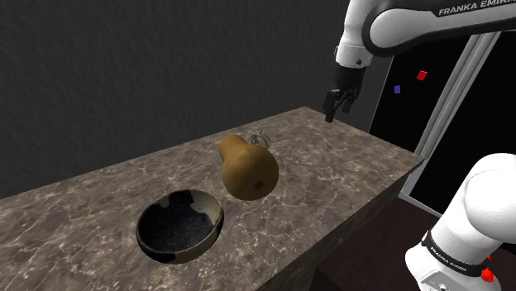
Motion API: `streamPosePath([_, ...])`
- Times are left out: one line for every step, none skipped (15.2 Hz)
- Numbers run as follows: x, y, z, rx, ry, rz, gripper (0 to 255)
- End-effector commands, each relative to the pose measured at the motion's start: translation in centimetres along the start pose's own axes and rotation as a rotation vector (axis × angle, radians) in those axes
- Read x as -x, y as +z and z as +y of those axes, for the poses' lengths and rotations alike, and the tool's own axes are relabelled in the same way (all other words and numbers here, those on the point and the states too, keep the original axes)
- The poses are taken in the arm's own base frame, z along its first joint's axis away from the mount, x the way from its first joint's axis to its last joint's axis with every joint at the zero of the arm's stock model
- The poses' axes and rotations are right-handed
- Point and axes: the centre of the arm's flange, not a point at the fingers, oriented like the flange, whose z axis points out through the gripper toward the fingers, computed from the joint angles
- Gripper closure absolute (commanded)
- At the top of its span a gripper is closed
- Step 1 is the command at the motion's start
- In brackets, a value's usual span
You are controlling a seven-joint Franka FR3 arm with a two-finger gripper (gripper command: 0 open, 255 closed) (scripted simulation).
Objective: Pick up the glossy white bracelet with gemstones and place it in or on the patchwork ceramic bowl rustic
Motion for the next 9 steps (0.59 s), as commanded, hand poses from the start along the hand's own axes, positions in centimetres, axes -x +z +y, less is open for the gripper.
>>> streamPosePath([-1.6, 1.1, -1.8, 0.004, 0.013, 0.013, 0])
streamPosePath([-2.4, 1.6, -2.7, 0.006, 0.019, 0.019, 0])
streamPosePath([-3.2, 2.1, -3.6, 0.008, 0.025, 0.025, 0])
streamPosePath([-4.1, 2.6, -4.4, 0.010, 0.032, 0.031, 0])
streamPosePath([-4.9, 3.1, -5.3, 0.012, 0.038, 0.037, 0])
streamPosePath([-5.7, 3.6, -6.1, 0.014, 0.044, 0.042, 0])
streamPosePath([-6.6, 4.0, -7.0, 0.017, 0.050, 0.048, 0])
streamPosePath([-7.4, 4.5, -7.8, 0.019, 0.056, 0.054, 0])
streamPosePath([-8.3, 5.0, -8.6, 0.021, 0.062, 0.060, 0])
